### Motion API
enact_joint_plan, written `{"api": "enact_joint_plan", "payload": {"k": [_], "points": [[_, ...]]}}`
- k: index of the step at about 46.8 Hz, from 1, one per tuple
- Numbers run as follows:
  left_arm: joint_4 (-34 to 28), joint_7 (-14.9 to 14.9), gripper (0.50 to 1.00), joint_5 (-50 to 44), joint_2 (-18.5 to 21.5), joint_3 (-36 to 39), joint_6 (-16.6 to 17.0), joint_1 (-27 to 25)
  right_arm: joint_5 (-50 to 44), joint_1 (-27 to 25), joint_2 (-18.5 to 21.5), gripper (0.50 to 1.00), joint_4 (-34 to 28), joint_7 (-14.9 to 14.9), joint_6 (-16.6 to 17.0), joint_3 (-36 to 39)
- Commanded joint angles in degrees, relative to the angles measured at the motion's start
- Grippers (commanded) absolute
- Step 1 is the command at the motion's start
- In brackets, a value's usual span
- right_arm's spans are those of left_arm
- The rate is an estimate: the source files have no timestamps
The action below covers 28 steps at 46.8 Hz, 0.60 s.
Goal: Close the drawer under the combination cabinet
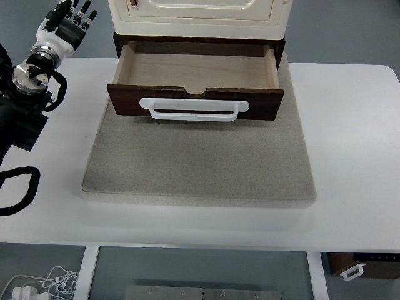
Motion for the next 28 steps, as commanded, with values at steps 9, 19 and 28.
{"api": "enact_joint_plan", "payload": {"k": [9,19,28], "points": [[0.00,0.00,0.999,-0.09,0.26,-0.24,0.05,0.00,0.02,0.00,0.00,0.952,-0.01,0.00,-0.01,0.00],[0.26,0.00,0.999,-0.26,1.75,0.11,-0.04,-0.44,0.02,0.00,0.00,0.952,-0.01,0.00,-0.01,-0.09],[0.35,0.00,0.999,-0.35,1.84,-0.68,-0.04,-0.62,0.02,0.00,0.00,0.952,-0.01,0.00,-0.01,0.00]]}}
